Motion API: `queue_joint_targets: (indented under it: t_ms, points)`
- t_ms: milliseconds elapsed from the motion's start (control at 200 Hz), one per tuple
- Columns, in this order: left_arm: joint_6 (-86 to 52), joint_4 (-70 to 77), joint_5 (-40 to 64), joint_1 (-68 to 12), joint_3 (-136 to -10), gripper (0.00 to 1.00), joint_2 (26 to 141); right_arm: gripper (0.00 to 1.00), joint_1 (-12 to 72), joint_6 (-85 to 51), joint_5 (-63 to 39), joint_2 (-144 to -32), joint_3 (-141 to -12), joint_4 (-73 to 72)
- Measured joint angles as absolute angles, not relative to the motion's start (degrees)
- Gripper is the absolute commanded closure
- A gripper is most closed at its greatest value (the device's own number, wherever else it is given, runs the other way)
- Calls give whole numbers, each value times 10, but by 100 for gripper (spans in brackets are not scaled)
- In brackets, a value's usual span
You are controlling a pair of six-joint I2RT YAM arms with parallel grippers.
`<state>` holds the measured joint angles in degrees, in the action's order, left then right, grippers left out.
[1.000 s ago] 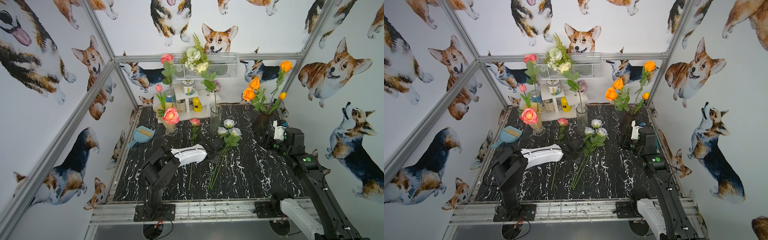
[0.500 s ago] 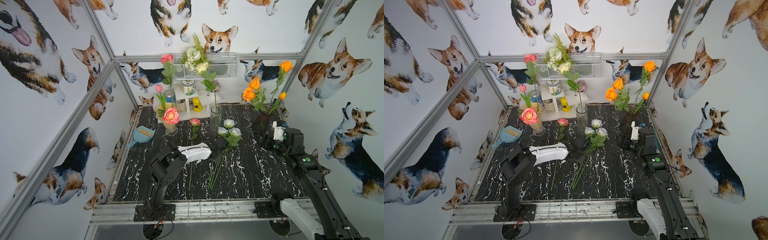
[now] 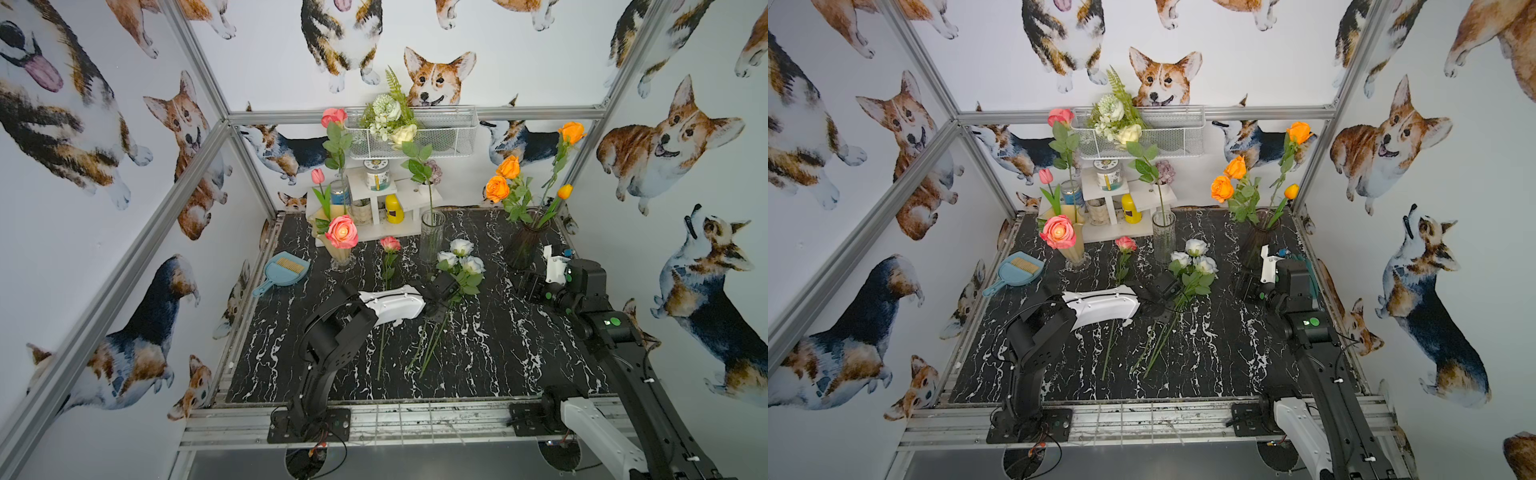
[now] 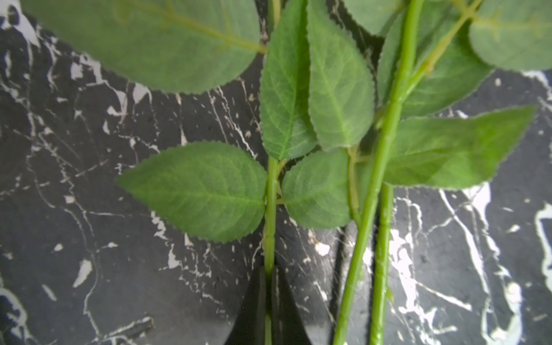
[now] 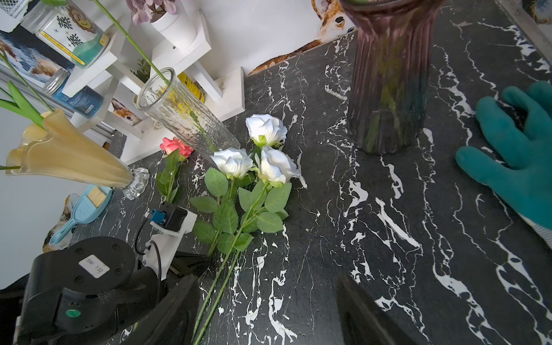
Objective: Arrange the flowers in different vases according to their variety
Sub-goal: Pick up the flower at the center of the board.
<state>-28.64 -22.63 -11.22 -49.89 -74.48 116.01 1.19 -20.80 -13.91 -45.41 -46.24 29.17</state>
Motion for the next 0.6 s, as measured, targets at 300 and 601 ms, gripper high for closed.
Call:
queue_joint_targets:
  t_ms: [300,601]
  points:
    - [-288,-236,-122,-499,-707,100,1114,23,11,-210,-153,-447,-444,291]
    - [-288,-233,-142,-500,-658,100,987,26,27,-216,-224,-425,-392,264]
